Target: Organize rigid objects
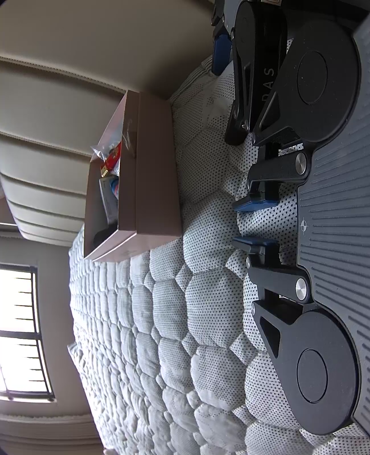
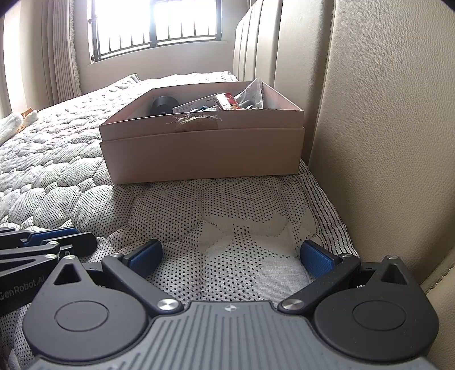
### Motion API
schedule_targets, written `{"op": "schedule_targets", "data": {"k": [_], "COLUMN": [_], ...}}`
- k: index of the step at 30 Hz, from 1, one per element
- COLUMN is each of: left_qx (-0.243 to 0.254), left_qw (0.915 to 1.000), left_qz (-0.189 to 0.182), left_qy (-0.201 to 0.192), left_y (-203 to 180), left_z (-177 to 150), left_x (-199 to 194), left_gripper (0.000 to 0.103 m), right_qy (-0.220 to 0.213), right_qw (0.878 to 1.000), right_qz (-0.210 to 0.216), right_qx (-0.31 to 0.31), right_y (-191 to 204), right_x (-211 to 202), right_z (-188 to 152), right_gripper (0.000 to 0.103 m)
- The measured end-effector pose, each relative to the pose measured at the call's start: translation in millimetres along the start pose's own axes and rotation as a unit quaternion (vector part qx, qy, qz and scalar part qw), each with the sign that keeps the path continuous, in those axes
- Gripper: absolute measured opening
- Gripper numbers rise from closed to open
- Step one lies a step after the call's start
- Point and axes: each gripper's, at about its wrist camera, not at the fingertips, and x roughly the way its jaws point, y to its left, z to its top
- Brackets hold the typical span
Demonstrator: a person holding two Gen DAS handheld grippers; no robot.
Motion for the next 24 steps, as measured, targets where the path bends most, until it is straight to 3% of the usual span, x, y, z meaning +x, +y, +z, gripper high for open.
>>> {"op": "schedule_targets", "data": {"k": [24], "left_qx": [-0.001], "left_qw": [1.0000], "left_qz": [-0.001], "left_qy": [0.000], "left_y": [0.1], "left_z": [0.3], "left_x": [0.4], "left_gripper": [0.024], "right_qy": [0.000], "right_qw": [1.000], "right_qz": [0.000], "right_qx": [0.000], "right_y": [0.1], "right_x": [0.0], "right_z": [0.1], "right_gripper": [0.103]}}
